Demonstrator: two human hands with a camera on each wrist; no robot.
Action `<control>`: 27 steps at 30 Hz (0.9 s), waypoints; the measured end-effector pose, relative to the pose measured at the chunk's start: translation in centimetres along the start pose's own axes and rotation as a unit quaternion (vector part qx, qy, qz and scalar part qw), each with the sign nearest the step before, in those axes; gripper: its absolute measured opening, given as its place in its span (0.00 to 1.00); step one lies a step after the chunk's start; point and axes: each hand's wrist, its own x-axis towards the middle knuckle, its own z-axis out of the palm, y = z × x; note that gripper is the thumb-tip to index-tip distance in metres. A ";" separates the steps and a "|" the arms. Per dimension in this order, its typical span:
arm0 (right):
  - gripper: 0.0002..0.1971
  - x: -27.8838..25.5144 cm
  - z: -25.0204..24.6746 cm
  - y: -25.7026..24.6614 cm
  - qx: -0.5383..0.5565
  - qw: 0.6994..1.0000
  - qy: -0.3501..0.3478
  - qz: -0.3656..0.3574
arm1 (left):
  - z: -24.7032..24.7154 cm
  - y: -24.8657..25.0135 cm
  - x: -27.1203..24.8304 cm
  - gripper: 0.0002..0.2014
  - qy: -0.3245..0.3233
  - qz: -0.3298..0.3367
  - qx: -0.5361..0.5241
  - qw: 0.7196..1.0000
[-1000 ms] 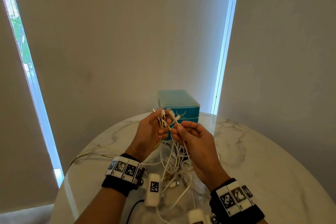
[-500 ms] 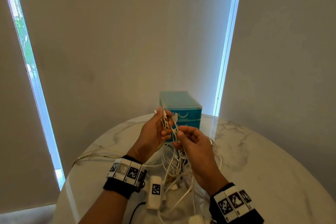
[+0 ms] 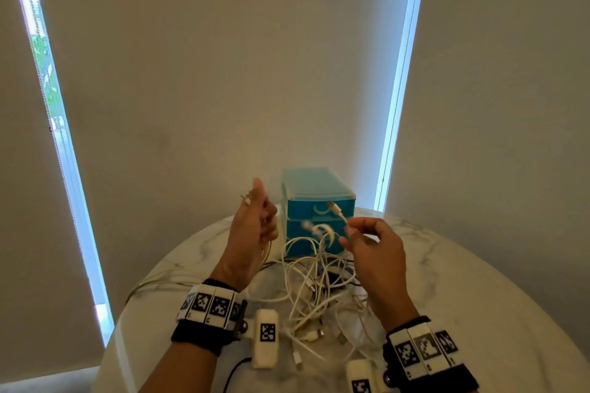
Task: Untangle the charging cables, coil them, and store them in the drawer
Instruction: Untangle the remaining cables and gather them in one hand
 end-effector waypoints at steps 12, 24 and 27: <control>0.04 -0.5 4.7 -3.7 0.060 0.992 -0.112 0.002 | 0.6 0.1 -0.7 0.20 -0.022 0.063 0.183 0.981; 0.16 4.4 -3.2 -6.3 -0.224 0.900 -0.367 0.073 | -1.0 6.3 3.7 0.13 0.154 0.121 -0.150 0.969; 0.16 4.7 -3.5 -6.7 -0.242 0.925 -0.292 0.020 | -1.4 7.2 4.5 0.13 0.152 0.123 -0.217 0.957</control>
